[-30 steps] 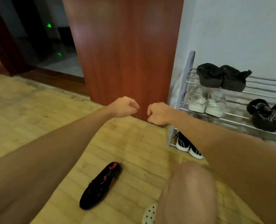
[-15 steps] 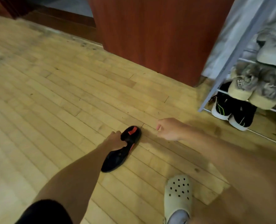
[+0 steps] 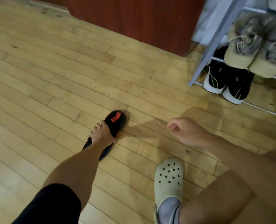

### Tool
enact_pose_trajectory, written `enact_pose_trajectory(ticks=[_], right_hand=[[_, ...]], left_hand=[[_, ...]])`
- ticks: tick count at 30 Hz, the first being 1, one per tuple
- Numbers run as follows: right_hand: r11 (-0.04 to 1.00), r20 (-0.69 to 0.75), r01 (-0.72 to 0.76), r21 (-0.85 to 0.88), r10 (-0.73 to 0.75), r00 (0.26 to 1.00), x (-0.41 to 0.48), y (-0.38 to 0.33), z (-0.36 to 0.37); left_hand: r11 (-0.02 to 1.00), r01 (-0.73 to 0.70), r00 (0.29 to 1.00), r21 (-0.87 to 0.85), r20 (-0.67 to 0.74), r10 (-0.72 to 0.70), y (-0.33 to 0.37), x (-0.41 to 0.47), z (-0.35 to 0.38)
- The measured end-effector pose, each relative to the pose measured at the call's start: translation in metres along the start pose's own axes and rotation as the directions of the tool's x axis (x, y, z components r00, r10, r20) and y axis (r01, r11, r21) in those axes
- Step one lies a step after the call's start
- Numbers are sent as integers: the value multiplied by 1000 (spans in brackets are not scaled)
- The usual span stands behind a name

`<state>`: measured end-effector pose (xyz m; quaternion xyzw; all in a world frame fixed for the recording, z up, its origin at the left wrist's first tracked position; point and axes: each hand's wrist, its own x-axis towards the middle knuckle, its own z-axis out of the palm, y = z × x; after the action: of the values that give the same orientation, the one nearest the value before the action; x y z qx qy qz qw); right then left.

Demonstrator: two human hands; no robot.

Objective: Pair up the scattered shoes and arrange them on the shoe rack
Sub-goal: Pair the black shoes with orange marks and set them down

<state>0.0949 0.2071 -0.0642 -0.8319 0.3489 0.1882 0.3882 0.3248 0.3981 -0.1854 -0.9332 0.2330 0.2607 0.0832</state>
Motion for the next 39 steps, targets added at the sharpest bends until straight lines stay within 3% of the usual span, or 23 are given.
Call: enact_pose_trajectory(ticks=[5,9,12,15,18,20,23,25,27,29,30,32,34,35,37,39], right_hand=[[999,50,-42,-21,43,998,-8,3,-7],[998,-63,-57,33,59,996,-22,-16,-37],[995,-200,-44,88,61,978,-38,-30,-70],[988,-299,-1,154,48,953,-72,-42,-109],[995,-424,1,104,44,904,-128,-44,-151],[985,-437,4,173,73,897,-173,-36,-176],[919,-433,11,393,175,884,-238,-13,-208],[840,-490,49,541,268,830,-277,6,-221],[736,-541,126,665,358,761,-308,26,-228],[632,-571,216,744,433,697,-335,47,-229],[585,-580,262,768,461,672,-346,57,-230],[527,-601,332,783,501,623,-368,77,-227],[481,-624,402,779,526,578,-384,98,-221],[451,-630,440,776,539,559,-390,109,-218],[380,-631,514,769,576,519,-401,130,-208],[329,-630,566,756,603,490,-411,150,-199]], left_hand=[[981,-188,976,42,-100,192,14,-16,-11],[863,-487,831,137,-234,505,46,-40,-58],[706,-643,654,296,-268,708,82,-72,-114],[486,-732,404,478,-270,874,123,-120,-176],[225,-664,85,713,-228,970,166,-169,-233],[96,-600,-81,794,-179,980,194,-204,-264],[-23,-574,-207,818,-118,971,235,-261,-300],[-36,-600,-283,799,-169,944,261,-296,-315],[28,-695,-275,719,-302,913,284,-323,-321],[104,-832,-196,545,-464,864,304,-349,-315],[139,-907,-110,397,-542,833,312,-363,-309],[229,-973,200,-25,-587,784,328,-394,-295],[305,-835,494,-458,-379,783,346,-421,-279],[322,-715,544,-621,-204,814,354,-431,-270],[340,-542,481,-769,49,876,371,-451,-253],[311,-515,426,-799,76,901,386,-466,-235]])
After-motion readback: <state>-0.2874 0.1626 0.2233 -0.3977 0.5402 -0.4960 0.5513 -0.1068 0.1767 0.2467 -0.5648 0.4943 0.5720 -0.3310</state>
